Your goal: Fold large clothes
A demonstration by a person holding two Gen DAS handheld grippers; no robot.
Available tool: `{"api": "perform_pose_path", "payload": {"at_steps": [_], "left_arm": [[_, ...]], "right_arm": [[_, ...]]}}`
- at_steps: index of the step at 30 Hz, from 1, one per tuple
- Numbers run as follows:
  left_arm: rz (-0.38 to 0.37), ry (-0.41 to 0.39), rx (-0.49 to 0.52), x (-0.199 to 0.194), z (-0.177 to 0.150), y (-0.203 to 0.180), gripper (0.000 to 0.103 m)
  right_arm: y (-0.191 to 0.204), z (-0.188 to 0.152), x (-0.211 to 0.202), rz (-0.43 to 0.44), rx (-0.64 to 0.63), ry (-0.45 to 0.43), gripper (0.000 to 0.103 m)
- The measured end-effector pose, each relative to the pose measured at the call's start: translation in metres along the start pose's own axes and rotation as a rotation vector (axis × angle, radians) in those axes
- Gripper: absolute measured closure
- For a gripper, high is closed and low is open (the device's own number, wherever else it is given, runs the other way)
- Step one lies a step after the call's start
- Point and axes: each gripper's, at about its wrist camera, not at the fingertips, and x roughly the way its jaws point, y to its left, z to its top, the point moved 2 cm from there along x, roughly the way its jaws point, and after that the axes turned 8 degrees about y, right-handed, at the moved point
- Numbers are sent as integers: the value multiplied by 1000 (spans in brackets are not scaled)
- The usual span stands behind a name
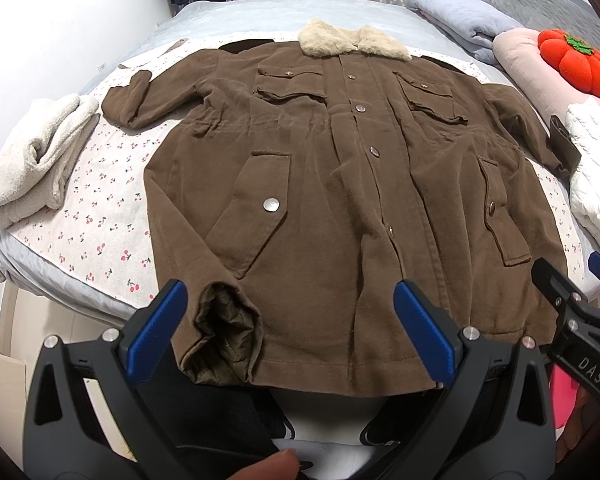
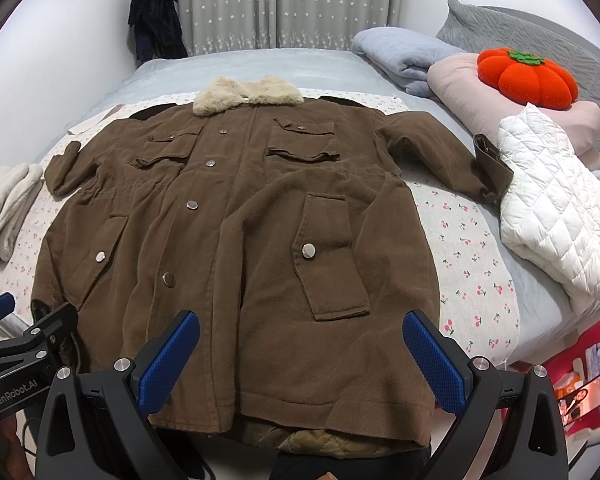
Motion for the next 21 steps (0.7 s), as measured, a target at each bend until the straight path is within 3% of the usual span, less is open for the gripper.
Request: {"api": "perform_pose_path", "payload": {"at_steps": [9,13,17,21], "left_arm": [[16,-5,-15,15,7,33,1],[-51,19,-75,27,17,84,1],[-137,35,-183,37,18,136,1],[-227,84,-267,53,8,169,1]], "right_arm": [[-26,0,4,26,14,-25,0],[-59,3,8,80,46,-25,0],[-99,0,26,134,87,35,0],[-135,-10,49,269,196,100,0]]}}
